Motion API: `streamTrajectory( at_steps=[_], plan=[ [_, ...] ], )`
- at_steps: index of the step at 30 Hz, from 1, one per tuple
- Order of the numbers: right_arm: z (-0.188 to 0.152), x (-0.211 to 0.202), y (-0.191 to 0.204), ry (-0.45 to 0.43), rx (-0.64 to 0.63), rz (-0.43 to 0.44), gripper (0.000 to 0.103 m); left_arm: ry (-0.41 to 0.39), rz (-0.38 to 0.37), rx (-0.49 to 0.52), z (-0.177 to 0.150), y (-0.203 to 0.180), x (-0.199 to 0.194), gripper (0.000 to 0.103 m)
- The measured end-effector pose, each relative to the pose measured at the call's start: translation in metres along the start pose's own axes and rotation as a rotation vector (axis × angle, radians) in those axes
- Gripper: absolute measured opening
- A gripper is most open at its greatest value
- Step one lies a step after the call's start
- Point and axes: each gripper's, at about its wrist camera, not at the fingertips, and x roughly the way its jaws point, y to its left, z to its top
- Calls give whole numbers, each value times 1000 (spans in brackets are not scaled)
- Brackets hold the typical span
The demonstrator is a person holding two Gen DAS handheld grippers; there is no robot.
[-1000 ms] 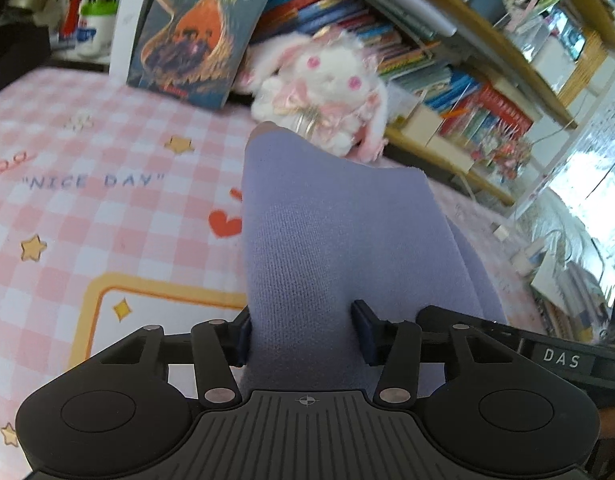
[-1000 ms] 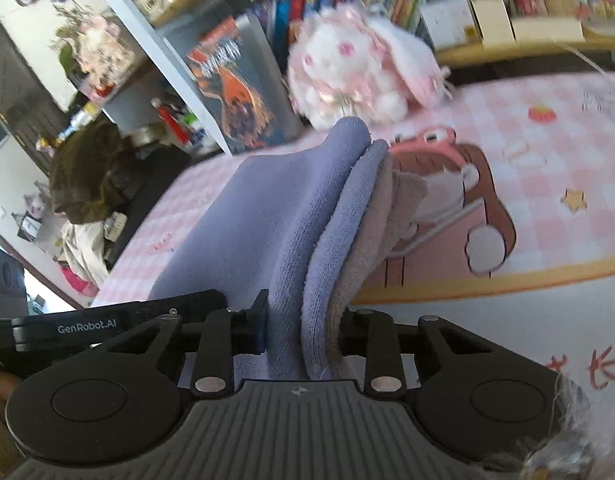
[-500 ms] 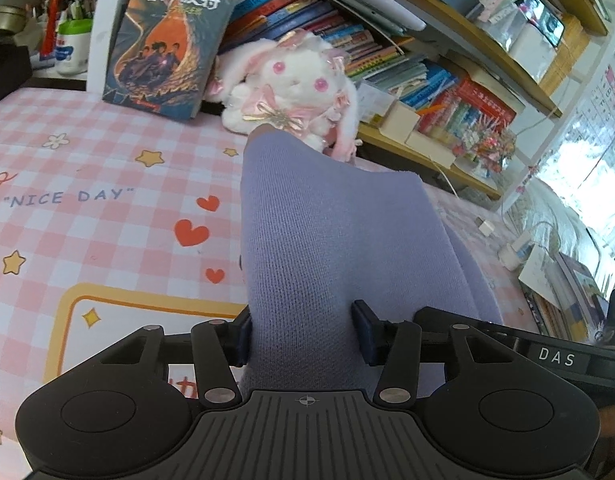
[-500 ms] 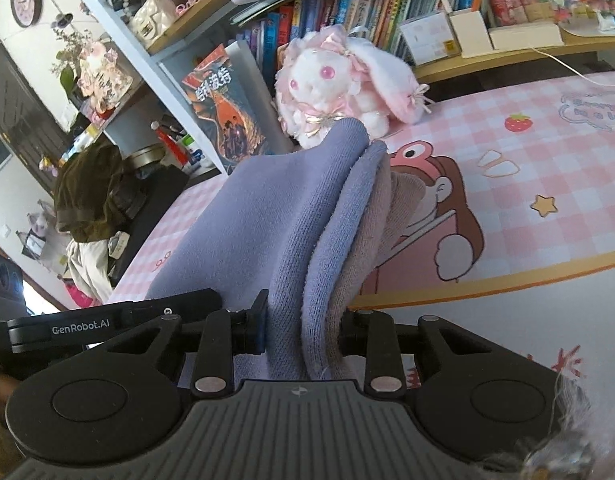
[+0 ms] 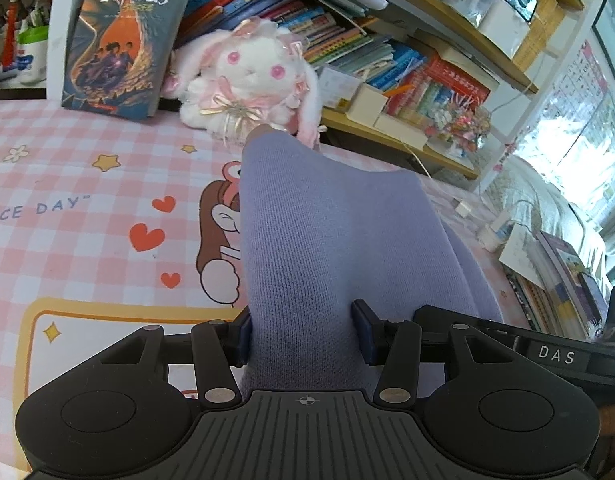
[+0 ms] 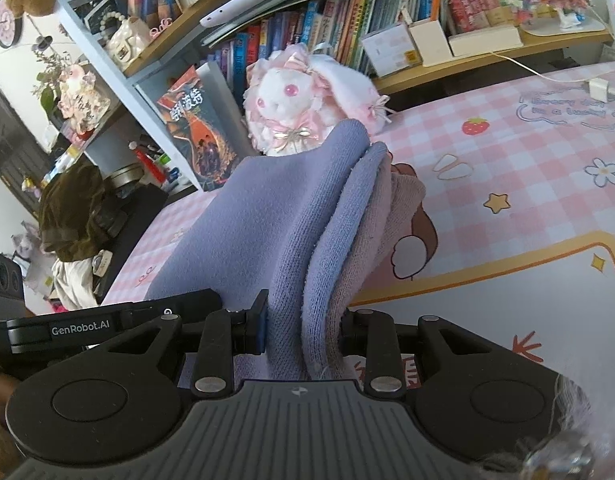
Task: Fold clothes
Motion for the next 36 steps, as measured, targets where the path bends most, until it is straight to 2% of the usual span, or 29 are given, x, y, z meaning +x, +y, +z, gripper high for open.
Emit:
streamTrajectory(
  at_steps=[10, 29, 34, 36],
  plan=[
    [-9, 6, 20, -2, 10, -46, 27, 21, -42, 0, 1, 23, -5, 48],
    [-39, 44, 99, -10, 45, -128, 27, 71, -119, 28, 12, 107, -34, 48],
    [-39, 64, 120, 8, 31, -112, 27, 56, -120, -15, 20, 140, -45, 48],
    [-29, 78, 123, 7, 14, -103, 27, 41, -116, -35, 27, 152, -47, 48]
  ],
)
